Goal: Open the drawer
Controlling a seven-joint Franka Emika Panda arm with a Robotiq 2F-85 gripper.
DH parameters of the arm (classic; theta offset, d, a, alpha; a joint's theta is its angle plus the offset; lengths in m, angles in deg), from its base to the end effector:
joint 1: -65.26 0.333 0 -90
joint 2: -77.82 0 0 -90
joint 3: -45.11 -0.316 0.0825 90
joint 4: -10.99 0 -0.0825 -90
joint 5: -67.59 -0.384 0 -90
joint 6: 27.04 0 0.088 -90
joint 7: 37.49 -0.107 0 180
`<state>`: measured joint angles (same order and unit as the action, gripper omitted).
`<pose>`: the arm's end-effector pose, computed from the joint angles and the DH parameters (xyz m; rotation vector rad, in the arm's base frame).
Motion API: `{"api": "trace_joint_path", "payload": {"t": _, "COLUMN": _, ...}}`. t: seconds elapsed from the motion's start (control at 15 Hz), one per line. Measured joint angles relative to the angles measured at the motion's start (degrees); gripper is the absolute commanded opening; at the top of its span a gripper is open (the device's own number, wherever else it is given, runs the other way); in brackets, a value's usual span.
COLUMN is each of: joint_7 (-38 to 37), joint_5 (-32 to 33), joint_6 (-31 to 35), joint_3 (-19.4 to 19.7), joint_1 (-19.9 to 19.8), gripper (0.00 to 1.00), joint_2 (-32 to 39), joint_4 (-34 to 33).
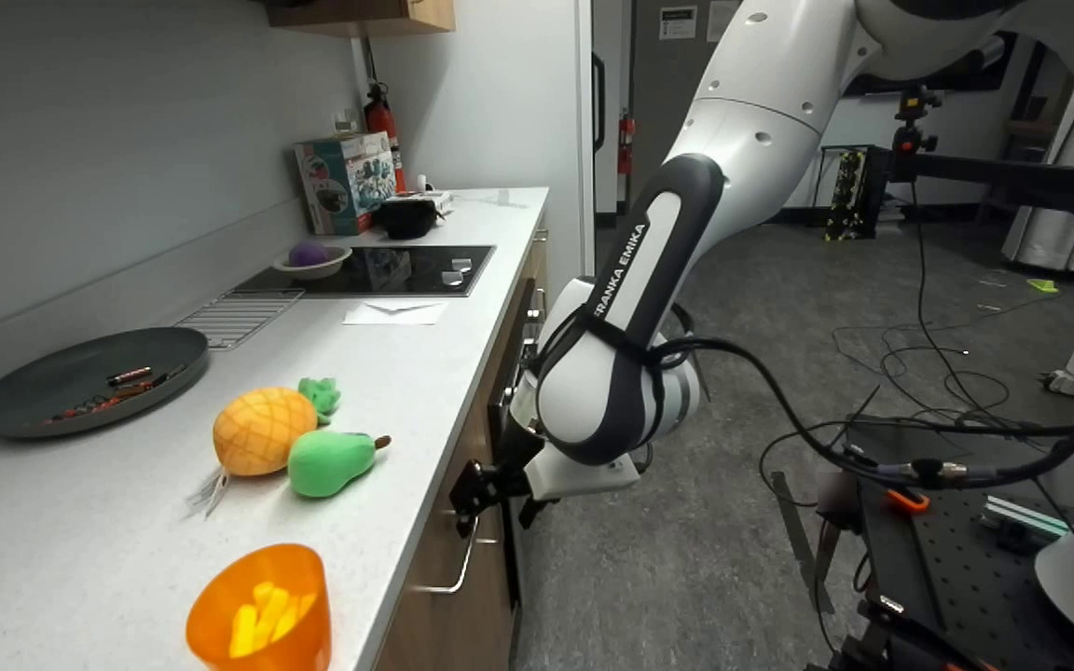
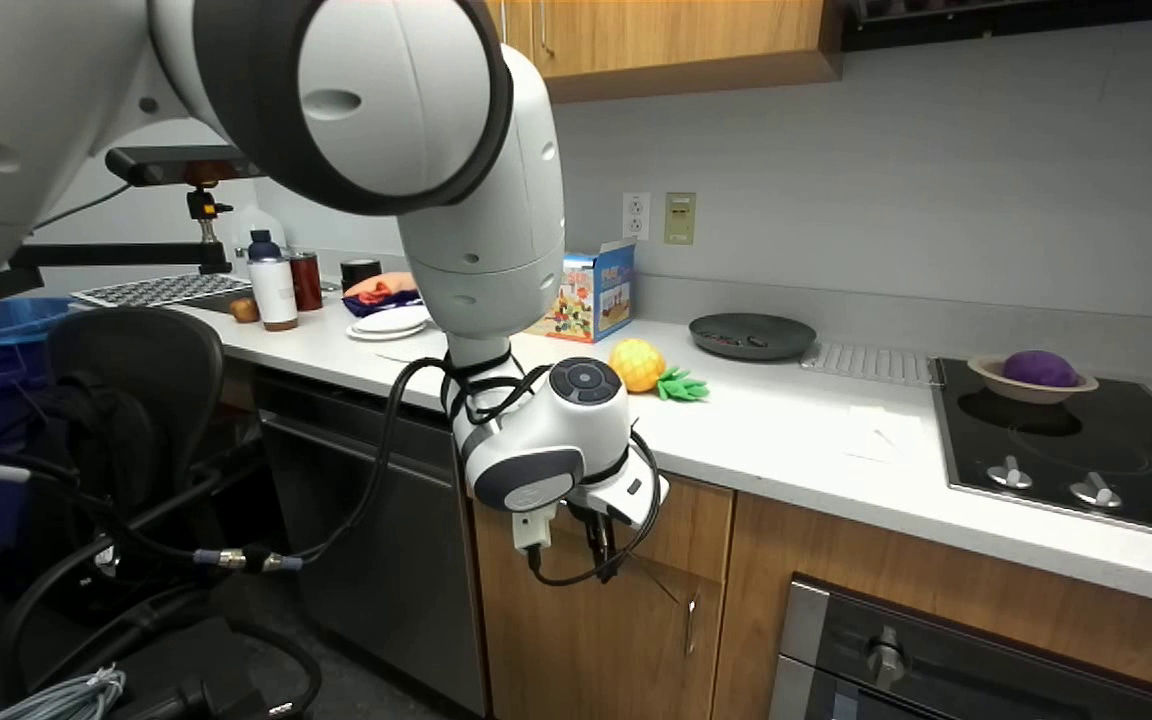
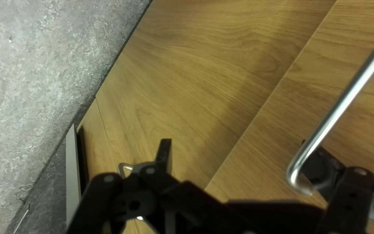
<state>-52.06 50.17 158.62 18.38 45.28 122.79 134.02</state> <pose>0.5687 0.0441 0.0983 -2.6077 0.8468 -0.3675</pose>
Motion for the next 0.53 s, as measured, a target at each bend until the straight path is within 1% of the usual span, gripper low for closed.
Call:
{"api": "trace_joint_path", "payload": {"t": 0.13, "joint_7": -0.2, "joint_5": 0.0, "joint_6": 1.7, "joint_3": -0.6, "joint_1": -0.4, "gripper": 1.00, "joint_2": 0.0, "joint_4": 1.0}}
{"api": "trace_joint_path", "payload": {"t": 0.27, "joint_7": -0.5, "joint_5": 0.0, "joint_6": 4.9, "joint_3": -1.4, "joint_1": -0.9, "gripper": 1.00, "joint_2": -0.1, "joint_4": 2.9}}
{"api": "trace_joint_path", "payload": {"t": 0.53, "joint_7": -4.1, "joint_5": 0.4, "joint_6": 12.6, "joint_3": -3.9, "joint_1": -2.5, "gripper": 1.00, "joint_2": -0.1, "joint_4": 9.4}}
